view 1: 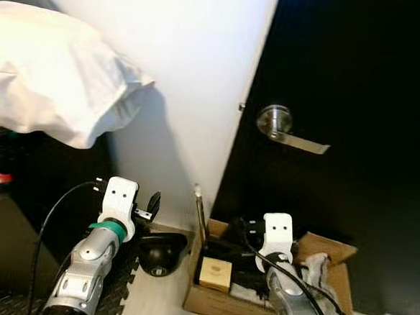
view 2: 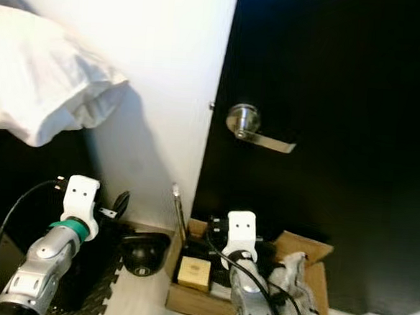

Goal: Clean up the room

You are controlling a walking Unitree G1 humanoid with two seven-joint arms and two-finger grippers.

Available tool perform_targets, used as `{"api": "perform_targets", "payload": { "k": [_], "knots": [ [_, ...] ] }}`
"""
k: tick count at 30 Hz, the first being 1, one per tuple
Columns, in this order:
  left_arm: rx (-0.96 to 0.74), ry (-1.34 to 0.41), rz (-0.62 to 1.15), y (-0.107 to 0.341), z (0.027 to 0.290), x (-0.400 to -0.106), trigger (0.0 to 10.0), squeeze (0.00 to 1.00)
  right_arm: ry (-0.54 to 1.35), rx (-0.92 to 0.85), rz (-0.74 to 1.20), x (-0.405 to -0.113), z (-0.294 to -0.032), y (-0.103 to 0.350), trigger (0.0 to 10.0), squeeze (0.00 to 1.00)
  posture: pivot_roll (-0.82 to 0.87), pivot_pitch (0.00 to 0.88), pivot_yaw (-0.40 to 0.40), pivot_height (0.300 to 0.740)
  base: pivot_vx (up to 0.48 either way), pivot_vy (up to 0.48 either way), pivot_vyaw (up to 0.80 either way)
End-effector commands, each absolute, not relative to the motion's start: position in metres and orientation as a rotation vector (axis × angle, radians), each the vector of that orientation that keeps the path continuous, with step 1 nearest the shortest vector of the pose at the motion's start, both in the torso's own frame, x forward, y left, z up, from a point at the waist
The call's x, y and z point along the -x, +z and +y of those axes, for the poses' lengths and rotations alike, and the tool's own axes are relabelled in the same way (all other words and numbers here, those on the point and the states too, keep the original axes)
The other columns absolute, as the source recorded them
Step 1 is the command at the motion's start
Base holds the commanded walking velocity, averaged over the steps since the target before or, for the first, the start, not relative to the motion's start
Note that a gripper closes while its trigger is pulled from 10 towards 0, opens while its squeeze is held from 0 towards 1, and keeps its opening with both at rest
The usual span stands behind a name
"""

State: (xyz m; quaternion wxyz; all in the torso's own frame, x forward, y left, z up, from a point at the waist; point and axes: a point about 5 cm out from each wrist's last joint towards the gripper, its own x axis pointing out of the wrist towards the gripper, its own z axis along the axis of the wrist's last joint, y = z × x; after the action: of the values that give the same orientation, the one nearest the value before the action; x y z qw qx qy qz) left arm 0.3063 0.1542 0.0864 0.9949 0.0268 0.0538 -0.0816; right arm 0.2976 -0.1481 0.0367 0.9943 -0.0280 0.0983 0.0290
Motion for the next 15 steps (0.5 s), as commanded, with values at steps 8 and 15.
{"api": "perform_targets", "payload": {
  "k": [8,15],
  "knots": [
    [-0.109,-0.205,0.120,0.0813,0.1486,-0.3049,10.0,0.00,0.067,0.081,0.199,-0.2975,-0.1484,0.0350,10.0,0.00,0.11,0.000,-0.033,0.740,0.000,0.000,0.80],
    [-0.106,-0.167,0.085,0.0848,0.1521,-0.3054,10.0,0.00,0.076,0.084,0.194,-0.2980,-0.1468,0.0352,10.0,0.00,0.11,0.000,-0.028,0.740,0.000,0.000,0.80]
  ]
}}
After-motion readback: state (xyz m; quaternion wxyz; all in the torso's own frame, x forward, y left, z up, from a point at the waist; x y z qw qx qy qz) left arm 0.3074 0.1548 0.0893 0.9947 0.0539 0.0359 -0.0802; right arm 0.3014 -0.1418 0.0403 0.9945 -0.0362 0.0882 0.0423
